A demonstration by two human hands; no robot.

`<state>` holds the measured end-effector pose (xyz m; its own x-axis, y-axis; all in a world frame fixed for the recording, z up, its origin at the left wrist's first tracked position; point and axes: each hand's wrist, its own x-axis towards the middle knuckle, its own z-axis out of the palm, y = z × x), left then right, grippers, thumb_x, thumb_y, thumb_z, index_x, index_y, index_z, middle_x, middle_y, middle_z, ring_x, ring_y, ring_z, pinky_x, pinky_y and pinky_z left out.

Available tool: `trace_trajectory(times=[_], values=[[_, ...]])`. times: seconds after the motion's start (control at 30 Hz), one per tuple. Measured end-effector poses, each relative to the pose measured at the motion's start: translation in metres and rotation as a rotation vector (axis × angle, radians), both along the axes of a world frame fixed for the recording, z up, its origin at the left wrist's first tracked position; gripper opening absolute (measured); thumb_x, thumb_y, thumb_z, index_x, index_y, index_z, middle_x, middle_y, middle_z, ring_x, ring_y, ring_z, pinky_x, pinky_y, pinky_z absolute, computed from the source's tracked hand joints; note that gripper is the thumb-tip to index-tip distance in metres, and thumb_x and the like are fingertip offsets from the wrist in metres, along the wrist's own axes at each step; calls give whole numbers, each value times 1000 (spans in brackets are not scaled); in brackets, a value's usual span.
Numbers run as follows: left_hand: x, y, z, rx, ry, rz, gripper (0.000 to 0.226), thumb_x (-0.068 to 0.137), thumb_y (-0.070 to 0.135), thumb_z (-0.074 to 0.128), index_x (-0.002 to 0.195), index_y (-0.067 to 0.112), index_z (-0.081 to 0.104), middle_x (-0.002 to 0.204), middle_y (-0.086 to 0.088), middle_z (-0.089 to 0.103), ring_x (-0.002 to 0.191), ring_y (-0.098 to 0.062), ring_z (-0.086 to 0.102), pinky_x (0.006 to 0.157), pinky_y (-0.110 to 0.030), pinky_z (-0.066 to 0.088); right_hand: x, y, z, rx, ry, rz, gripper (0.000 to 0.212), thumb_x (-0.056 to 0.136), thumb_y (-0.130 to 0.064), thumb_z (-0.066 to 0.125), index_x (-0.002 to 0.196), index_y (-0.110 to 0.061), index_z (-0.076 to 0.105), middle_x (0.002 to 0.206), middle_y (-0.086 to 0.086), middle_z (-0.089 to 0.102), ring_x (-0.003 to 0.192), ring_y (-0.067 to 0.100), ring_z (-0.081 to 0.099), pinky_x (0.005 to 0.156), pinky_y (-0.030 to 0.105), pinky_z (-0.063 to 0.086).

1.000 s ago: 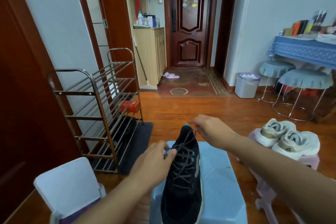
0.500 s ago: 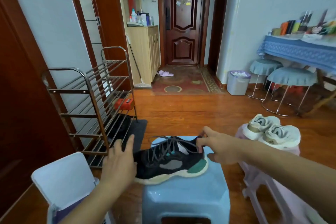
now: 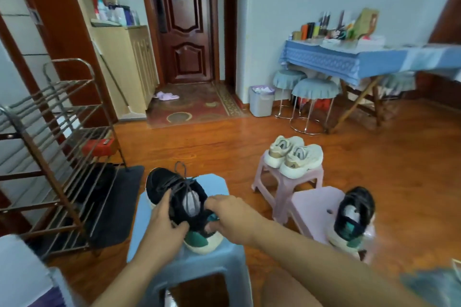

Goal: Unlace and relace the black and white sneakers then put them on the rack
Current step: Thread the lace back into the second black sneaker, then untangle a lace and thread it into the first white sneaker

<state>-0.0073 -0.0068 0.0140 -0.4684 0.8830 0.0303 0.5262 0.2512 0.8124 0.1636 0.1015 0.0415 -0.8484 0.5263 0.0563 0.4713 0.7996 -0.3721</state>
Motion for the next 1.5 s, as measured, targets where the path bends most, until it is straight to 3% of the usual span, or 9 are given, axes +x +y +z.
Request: trace_trajectory(times=[0.07, 0.17, 0.27, 0.47, 0.73, 0.93, 1.1, 1.33, 1.5], values=[[22, 23, 6, 32, 27, -76, 75, 100, 25, 60, 159, 39, 17, 160, 5, 30, 144, -14, 35, 116, -40, 37, 33, -1, -14, -34, 144, -188, 25, 83, -32, 73, 98, -20, 57, 106, 5, 60, 99, 28, 58, 78, 38, 47], [63, 64, 1, -26, 116, -204, 72, 102, 36, 57, 161, 33, 16, 163, 0, 22, 148, -20, 31, 120, -41, 30, 95, 25, -27, -27, 218, -510, 30, 83, -37, 73, 106, -22, 61, 113, 2, 57, 102, 27, 59, 83, 41, 52], [96, 92, -18, -174, 181, -335, 73, 100, 35, 58, 161, 32, 18, 161, -4, 17, 132, -22, 51, 111, -35, 39, 157, 61, -42, 44, 105, -757, 26, 91, -35, 67, 110, -21, 58, 111, 7, 53, 99, 32, 57, 76, 37, 48], [104, 111, -46, -333, 434, -345, 68, 101, 41, 54, 160, 34, 20, 164, -5, 18, 149, -28, 22, 119, -40, 28, 210, 121, -101, 184, -358, -1034, 39, 99, -52, 50, 125, -24, 59, 127, 12, 57, 127, 37, 37, 108, 45, 31], [94, 135, -44, -333, 527, -268, 62, 101, 41, 52, 157, 35, 27, 154, -1, 31, 143, -25, 27, 113, -40, 36, 208, 159, -111, 233, -533, -1000, 48, 96, -57, 50, 129, -23, 62, 146, 11, 45, 137, 36, 30, 119, 51, 18], [57, 167, -46, -159, 540, -125, 46, 103, 32, 50, 148, 21, 47, 143, -5, 48, 126, -26, 51, 100, -42, 48, 200, 173, -122, 59, -594, -1043, 54, 93, -48, 55, 135, -16, 52, 144, 13, 43, 137, 37, 33, 116, 49, 27], [27, 191, -67, -139, 730, -52, 41, 103, 39, 44, 137, 20, 55, 135, -5, 54, 122, -25, 47, 101, -43, 44, 147, 200, -113, 362, -282, -965, 32, 95, -28, 49, 123, -12, 51, 126, 12, 50, 117, 32, 47, 97, 42, 44], [23, 197, -78, -126, 762, -38, 32, 101, 41, 41, 128, 29, 55, 130, 5, 50, 120, -16, 41, 100, -39, 42, 81, 348, -136, -73, -70, -1046, 69, 91, -32, 67, 146, -9, 31, 148, 14, 34, 120, 35, 56, 93, 47, 51], [17, 202, -84, -119, 747, -20, 32, 98, 40, 44, 124, 27, 57, 127, 4, 52, 118, -18, 43, 96, -41, 42, 76, 400, -160, -35, -138, -1181, 55, 93, -14, 60, 143, -3, 39, 140, 19, 49, 123, 34, 56, 96, 43, 49]])
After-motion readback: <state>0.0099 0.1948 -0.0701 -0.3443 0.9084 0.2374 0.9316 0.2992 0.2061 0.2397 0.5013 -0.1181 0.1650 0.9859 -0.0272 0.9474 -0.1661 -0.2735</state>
